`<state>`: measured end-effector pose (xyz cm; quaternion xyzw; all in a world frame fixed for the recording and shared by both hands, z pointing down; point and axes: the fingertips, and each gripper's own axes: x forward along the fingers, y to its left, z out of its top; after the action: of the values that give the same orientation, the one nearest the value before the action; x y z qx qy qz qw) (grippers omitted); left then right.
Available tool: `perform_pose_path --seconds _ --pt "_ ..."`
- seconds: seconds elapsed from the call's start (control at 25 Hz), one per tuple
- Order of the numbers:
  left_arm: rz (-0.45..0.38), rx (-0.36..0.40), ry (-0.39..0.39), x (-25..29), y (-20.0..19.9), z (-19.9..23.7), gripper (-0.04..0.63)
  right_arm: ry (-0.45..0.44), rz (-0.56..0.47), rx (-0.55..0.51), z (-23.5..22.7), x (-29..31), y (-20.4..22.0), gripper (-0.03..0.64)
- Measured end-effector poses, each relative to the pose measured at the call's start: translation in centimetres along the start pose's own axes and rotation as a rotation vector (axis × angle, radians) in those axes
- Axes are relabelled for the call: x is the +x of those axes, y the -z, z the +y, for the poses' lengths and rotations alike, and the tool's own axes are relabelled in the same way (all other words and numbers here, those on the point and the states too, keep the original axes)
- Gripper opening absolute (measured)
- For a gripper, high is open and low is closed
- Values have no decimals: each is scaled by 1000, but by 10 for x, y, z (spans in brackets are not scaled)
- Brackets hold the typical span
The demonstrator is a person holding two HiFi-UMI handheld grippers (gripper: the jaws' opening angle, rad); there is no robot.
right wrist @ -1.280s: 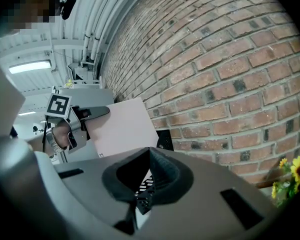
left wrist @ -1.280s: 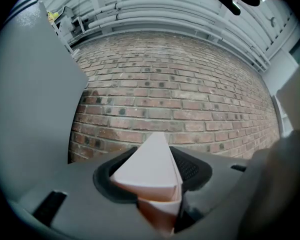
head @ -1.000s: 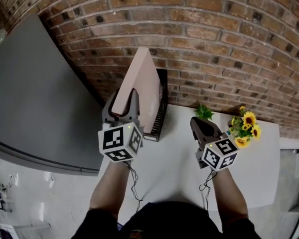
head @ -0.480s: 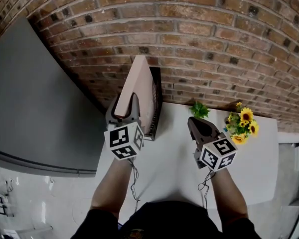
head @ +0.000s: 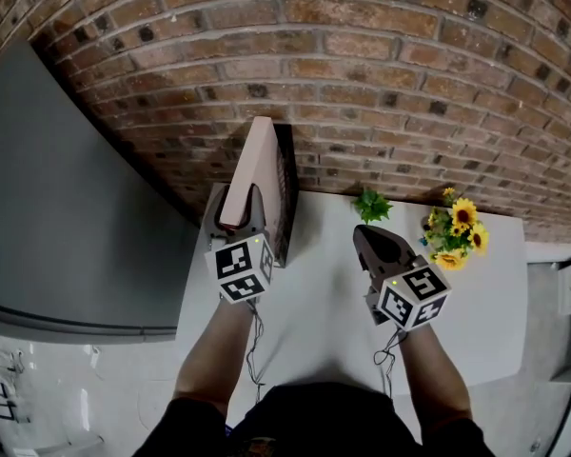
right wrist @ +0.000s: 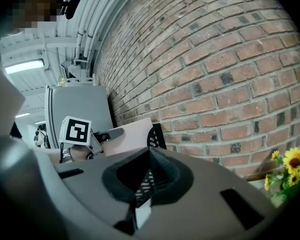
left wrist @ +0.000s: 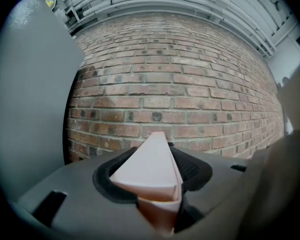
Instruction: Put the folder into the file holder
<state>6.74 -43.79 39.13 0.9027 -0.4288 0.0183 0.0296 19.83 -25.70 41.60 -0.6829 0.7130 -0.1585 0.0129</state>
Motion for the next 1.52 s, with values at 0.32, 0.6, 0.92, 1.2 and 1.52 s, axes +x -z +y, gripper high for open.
perform_pose_path --seconds 0.32,0.6,0.92,1.2,1.52 --pt "15 6 -8 6 14 2 193 5 -1 3 0 0 0 3" --pt "19 47 11 8 15 -1 204 -3 -9 -1 3 -2 -3 3" --pt "-44 85 23 -17 -10 -5 215 -48 -24 -19 11 -4 -9 3" --pt "-91 107 -15 -65 -34 -11 215 -103 -26 -37 16 -14 -16 3" --pt "-92 108 -99 -126 -43 -30 215 -213 -45 -60 23 -40 -26 3"
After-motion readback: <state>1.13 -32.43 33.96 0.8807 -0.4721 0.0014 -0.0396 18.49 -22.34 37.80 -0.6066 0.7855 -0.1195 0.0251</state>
